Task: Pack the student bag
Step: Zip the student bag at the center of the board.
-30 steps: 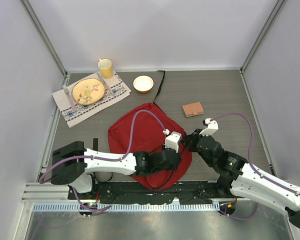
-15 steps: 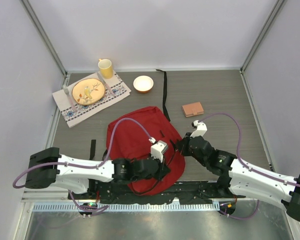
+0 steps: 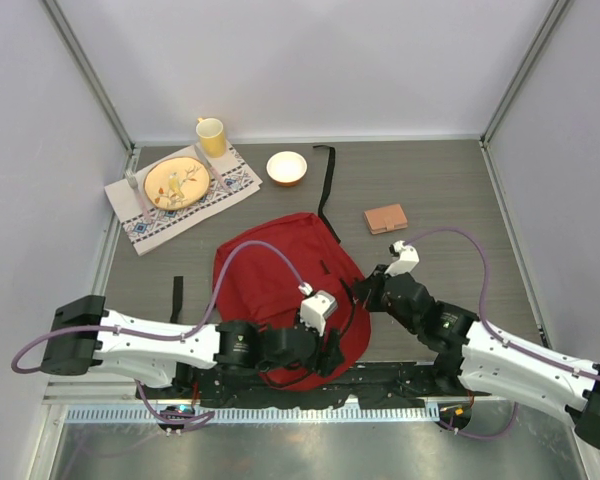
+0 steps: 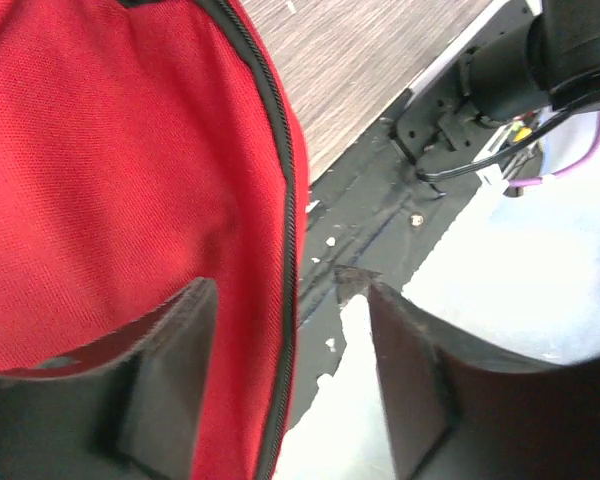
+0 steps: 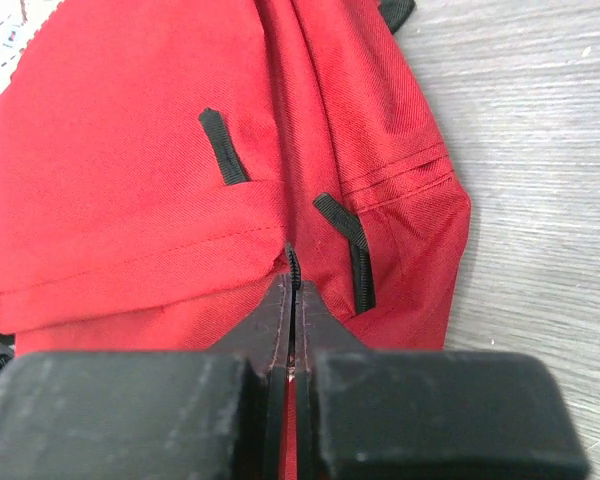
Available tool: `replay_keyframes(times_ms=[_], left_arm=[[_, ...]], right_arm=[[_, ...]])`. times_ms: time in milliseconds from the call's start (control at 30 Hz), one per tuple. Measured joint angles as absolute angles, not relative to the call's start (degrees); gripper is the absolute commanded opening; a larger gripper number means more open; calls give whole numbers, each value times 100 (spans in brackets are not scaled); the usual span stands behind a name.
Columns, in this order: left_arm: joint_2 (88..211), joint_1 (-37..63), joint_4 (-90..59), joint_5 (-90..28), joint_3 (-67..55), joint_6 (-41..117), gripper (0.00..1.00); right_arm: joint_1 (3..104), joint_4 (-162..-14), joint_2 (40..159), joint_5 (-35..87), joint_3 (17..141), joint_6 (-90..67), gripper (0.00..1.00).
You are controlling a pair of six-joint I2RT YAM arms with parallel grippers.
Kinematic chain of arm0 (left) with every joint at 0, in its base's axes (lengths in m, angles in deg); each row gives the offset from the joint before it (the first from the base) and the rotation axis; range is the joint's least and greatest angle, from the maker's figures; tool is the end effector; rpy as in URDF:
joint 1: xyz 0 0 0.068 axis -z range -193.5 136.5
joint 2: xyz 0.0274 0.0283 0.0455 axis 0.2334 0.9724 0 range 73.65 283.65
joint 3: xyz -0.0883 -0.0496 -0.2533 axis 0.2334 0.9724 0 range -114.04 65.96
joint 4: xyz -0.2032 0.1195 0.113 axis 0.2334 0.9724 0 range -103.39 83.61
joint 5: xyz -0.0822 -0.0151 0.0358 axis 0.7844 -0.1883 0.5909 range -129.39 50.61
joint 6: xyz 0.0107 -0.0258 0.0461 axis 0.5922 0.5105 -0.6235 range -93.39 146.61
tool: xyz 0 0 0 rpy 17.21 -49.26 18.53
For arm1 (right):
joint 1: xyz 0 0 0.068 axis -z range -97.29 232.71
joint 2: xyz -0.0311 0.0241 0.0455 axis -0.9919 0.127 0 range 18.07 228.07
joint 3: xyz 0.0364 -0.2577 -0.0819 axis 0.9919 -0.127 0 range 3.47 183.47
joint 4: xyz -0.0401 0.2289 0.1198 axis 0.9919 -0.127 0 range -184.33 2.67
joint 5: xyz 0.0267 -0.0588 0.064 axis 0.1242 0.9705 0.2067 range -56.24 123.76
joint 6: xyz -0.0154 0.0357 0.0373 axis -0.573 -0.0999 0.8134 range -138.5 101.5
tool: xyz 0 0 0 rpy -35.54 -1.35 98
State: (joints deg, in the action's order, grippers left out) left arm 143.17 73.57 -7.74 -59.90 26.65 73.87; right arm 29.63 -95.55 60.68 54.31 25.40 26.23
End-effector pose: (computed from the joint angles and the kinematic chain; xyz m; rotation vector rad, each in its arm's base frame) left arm 0.0255 -0.2556 0.2265 0.5838 2.2380 -0.9232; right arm 0.1121 0.1284 0.2100 0.0713 2.1112 0.6837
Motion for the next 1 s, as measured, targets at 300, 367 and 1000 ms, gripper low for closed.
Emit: replay_keyframes(times_ms=[300,367,1000], left_arm=[[14599,6953,-796,-6191,1929,7426,95],[14850,6778,-809,-6191,1690,7488,95],[16415,6327,-638,-5885,1019,8237,0]], right_arm=[[3006,-9700,5482,5508,2496,2518,1],[3006,-9743,5388,5510,2477,2516,1],[3006,-10102,4999,5598,2433,2492,1]])
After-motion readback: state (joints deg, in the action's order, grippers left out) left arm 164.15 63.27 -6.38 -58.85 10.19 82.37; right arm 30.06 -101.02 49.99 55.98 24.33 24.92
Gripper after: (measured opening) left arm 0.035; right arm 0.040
